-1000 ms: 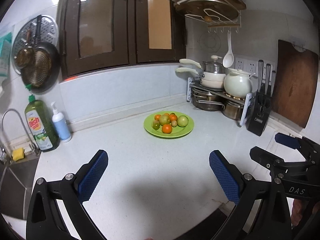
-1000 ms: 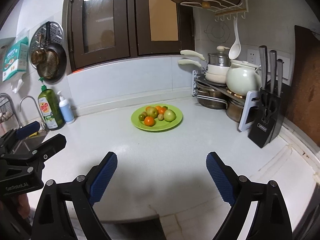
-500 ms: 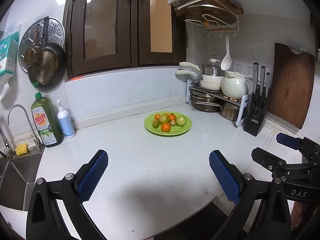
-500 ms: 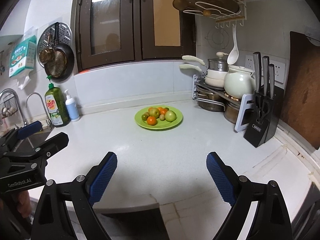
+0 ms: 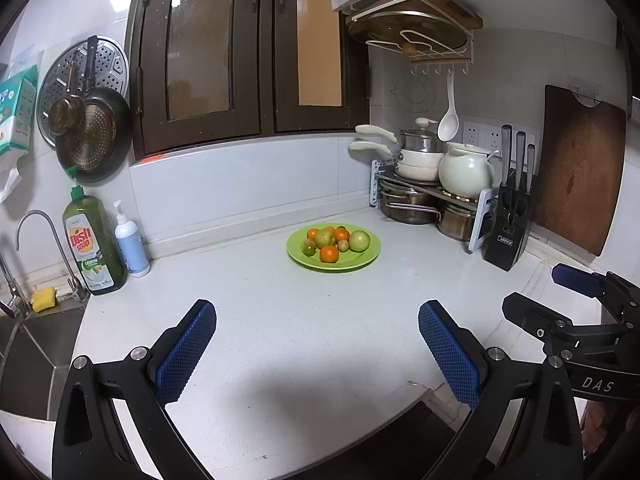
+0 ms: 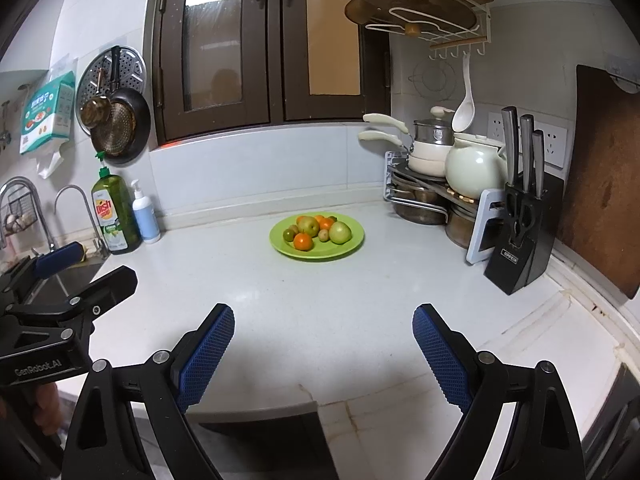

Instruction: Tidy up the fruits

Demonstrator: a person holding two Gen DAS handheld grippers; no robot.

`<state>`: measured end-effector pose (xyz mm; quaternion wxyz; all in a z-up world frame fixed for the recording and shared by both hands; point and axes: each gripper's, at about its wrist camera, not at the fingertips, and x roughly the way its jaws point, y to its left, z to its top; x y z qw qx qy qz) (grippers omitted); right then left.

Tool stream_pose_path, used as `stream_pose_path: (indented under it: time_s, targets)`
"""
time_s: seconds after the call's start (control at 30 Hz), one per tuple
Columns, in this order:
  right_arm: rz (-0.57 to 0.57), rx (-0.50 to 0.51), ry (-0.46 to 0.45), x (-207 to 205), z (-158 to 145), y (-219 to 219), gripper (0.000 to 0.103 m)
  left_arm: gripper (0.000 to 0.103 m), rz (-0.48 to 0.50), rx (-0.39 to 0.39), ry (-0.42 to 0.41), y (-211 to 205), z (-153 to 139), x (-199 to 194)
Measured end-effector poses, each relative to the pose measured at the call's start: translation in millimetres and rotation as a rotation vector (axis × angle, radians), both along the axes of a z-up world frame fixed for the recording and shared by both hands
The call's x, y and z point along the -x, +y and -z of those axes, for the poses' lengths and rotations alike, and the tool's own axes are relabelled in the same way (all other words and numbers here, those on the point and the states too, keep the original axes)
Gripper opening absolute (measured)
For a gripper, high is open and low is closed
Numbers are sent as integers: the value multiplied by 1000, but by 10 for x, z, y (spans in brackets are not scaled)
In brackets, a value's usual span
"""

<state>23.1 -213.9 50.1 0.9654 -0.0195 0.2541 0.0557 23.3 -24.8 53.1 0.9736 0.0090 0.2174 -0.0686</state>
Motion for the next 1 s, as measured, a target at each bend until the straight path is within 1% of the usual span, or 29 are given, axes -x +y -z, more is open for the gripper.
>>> stream_pose_path:
  time_s: [1.0]
  targets:
    - [-12,2,12,-62,11,8,91,103,-3,7,15,-16,31,-62]
